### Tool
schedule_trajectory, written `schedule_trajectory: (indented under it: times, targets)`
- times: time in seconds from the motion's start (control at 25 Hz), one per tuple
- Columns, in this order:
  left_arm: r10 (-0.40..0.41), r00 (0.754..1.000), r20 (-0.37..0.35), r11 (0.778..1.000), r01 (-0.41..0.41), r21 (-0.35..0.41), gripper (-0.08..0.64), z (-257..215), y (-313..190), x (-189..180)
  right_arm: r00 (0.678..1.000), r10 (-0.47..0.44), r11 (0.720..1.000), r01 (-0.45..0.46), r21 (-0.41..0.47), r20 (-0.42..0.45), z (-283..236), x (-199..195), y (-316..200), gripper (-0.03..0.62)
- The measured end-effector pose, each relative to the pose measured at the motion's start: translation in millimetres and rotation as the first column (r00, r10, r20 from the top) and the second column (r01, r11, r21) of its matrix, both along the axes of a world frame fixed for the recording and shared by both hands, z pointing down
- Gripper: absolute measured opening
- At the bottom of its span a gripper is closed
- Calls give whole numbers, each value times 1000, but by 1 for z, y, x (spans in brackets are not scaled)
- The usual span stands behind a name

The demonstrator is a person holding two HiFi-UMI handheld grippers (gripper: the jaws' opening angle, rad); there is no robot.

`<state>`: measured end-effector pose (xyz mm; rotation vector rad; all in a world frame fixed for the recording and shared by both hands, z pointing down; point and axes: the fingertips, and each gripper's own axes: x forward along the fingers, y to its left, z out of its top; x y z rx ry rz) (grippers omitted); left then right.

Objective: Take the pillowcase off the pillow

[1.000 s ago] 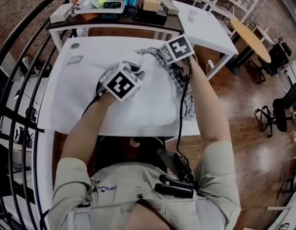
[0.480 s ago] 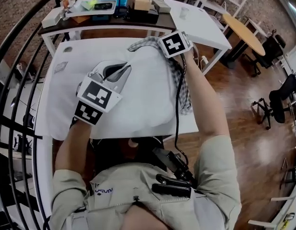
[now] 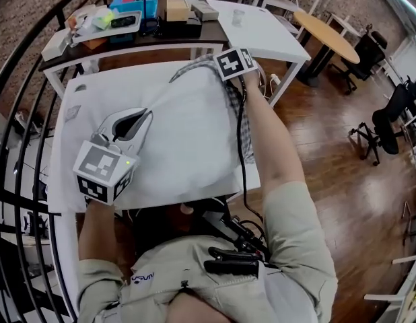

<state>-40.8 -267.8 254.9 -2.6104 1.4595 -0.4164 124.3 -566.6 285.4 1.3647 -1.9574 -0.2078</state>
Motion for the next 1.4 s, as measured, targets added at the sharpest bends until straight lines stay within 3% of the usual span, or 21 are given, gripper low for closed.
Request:
schedule_trajectory:
  times: [0.36, 0.52, 0.64, 0.72, 0.76, 0.88, 1.04, 1.2, 1.32, 1.4]
  targets:
    - [-31, 997, -76, 999, 29, -37, 17, 22, -3, -25, 996, 89, 993, -87, -85, 25, 54, 25, -25, 11]
    - [-16, 1000, -5, 999, 16, -50, 21, 33, -18, -13, 995, 58, 993, -49, -104, 85, 68, 28, -21, 32]
    - [-11, 998, 58, 1000, 11, 1, 62, 23, -26, -3, 985, 35, 998, -25, -61, 169, 46, 36, -6, 119]
    - [-2, 996, 93, 999, -2, 37, 199, 11, -21, 12, 962, -27, 999, 35, -23, 271, 25, 34, 13, 138]
    - [17, 993, 120, 998, -24, 59, 227, 6, -13, 23, 948, -51, 998, 55, -2, 314, 15, 37, 27, 138]
    - [136, 964, 230, 982, -162, 95, 247, 6, 26, 71, 906, -111, 994, 103, 41, 408, -2, 50, 83, 138]
    - [249, 893, 376, 960, -278, 24, 292, 51, 69, 127, 866, -157, 987, 147, 58, 475, 9, 75, 169, 138]
    - [240, 821, 518, 967, -252, -49, 335, 102, 57, 144, 859, -134, 989, 150, 7, 495, 52, 93, 231, 154]
    - [214, 807, 551, 976, -203, -82, 326, 125, 38, 144, 867, -108, 987, 151, -50, 487, 89, 95, 253, 175]
    - [206, 803, 559, 978, -192, -84, 279, 131, 34, 144, 866, -97, 986, 152, -74, 490, 105, 92, 257, 176]
